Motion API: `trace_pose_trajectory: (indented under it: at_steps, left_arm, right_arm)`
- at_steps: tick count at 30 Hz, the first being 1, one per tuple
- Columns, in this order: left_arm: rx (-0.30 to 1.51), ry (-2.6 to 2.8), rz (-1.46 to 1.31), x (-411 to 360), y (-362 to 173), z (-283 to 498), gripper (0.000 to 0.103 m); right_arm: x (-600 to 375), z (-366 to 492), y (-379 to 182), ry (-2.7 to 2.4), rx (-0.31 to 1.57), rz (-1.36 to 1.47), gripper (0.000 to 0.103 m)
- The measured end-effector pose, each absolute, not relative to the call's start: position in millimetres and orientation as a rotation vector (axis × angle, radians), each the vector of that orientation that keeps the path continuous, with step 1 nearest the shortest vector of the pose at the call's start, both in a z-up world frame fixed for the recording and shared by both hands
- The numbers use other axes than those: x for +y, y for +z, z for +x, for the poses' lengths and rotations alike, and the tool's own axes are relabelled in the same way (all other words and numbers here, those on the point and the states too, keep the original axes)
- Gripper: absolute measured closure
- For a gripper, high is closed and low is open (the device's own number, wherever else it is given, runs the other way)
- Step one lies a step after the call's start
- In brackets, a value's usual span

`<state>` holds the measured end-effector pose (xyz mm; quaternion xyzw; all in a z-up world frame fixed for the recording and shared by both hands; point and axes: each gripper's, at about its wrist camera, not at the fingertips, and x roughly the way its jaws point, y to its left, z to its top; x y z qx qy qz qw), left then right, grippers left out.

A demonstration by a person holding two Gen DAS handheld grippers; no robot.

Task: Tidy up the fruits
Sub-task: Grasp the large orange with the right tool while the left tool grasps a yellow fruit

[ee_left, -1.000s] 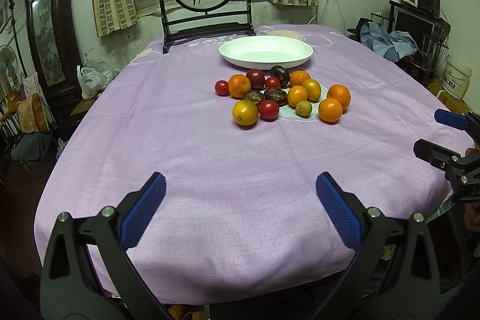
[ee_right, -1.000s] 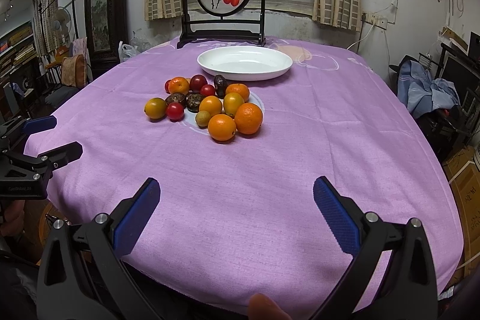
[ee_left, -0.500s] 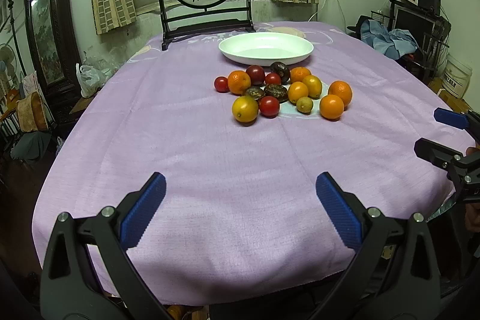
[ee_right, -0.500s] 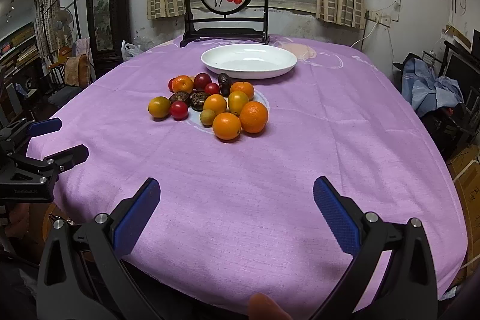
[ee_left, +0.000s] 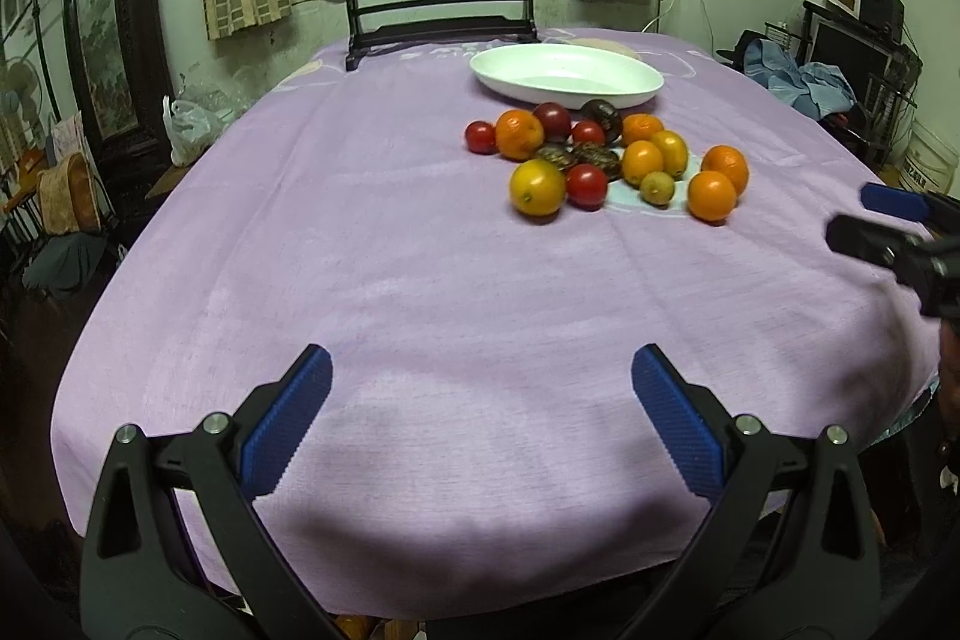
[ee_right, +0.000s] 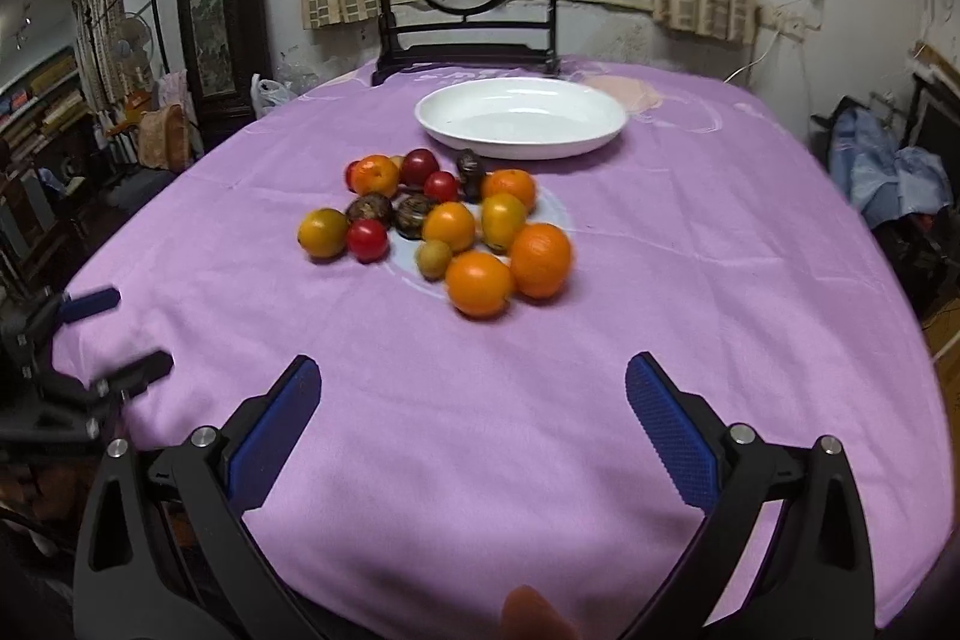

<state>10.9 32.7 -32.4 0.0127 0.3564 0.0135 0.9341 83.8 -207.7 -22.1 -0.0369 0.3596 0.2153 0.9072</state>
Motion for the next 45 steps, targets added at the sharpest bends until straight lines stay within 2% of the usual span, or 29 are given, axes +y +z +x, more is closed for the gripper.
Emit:
trace_pose_trajectory:
  at_steps: [3, 6, 16, 18, 27, 29, 34, 45]
  left_arm:
    - [0.725, 0.021, 0.011, 42, -38, 11, 0.002]
    - [0.719, 0.013, 0.001, 51, -43, 11, 0.002]
    - [0.702, -0.013, -0.018, 66, -43, 20, 0.002]
    - [0.704, -0.021, -0.007, 65, -42, 24, 0.002]
    - [0.67, -0.183, 0.06, 43, -17, 82, 0.003]
    - [0.677, -0.233, 0.082, 33, -17, 104, 0.008]
    - [0.729, -0.298, 0.082, 20, -25, 137, 0.032]
    - [0.827, -0.302, 0.081, 21, -44, 164, 0.052]
  right_arm:
    - [-195, 105, -32, 0.465, 0.799, -0.055, 0.025]
    - [-189, 126, -49, 0.451, 0.881, -0.012, 0.037]
    - [-180, 168, -69, 0.411, 0.962, 0.05, 0.051]
    - [-181, 172, -69, 0.396, 0.955, 0.054, 0.063]
    - [-205, 151, -56, 0.476, 0.932, 0.139, 0.063]
    - [-212, 142, -52, 0.485, 0.922, 0.139, 0.063]
    - [-222, 132, -49, 0.515, 0.916, 0.144, 0.063]
    - [-226, 132, -49, 0.565, 0.9, 0.159, 0.063]
